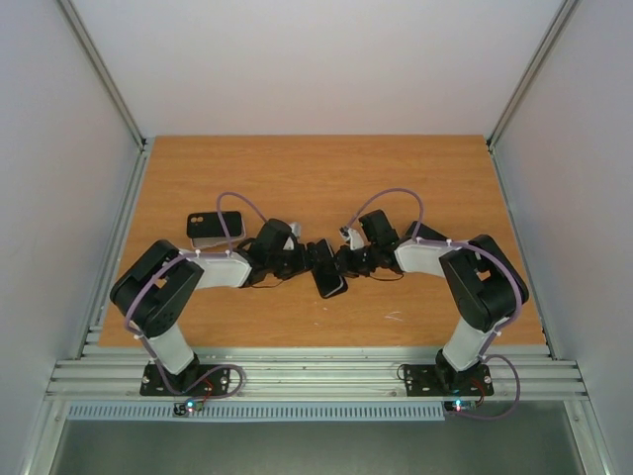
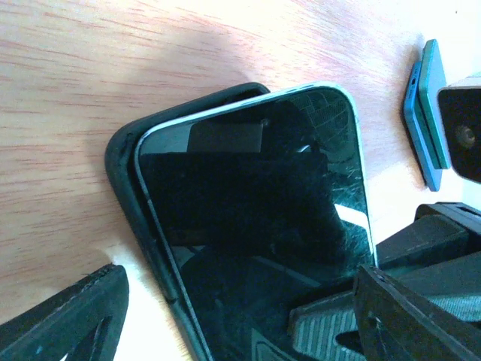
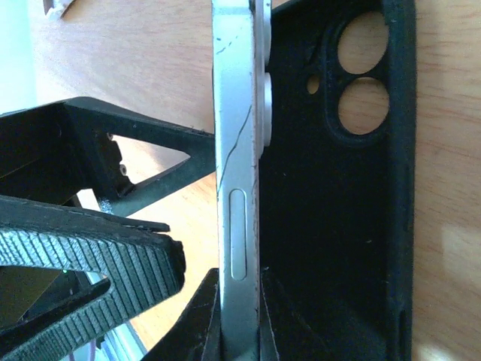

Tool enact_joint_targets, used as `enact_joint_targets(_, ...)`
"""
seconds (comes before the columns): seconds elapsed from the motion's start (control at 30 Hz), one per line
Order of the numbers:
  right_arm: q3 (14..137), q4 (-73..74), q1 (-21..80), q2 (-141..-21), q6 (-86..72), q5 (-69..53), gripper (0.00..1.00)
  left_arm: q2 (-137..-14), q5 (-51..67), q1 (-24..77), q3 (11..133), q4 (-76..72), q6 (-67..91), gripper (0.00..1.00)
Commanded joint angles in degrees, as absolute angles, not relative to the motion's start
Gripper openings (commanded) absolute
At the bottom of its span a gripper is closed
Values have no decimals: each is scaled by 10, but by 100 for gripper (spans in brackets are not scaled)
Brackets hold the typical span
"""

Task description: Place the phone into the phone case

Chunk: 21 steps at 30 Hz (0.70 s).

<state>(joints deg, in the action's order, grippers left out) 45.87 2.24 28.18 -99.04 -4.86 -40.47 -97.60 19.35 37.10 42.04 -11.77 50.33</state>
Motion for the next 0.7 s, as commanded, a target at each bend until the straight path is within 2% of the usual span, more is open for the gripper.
enact_joint_targets(0.0,458,20,311,-1007,-73,-426,1,-998,205,375,414,-154,514,82)
enact_joint_targets(0.3,445,-107,383,-1037,-172,-416,1,-942,212,380,340,-201,551,81)
enact_joint_targets(0.67,413,-163,406,-1029,-229,-380,1,-791,178,394,257,-135,554,81)
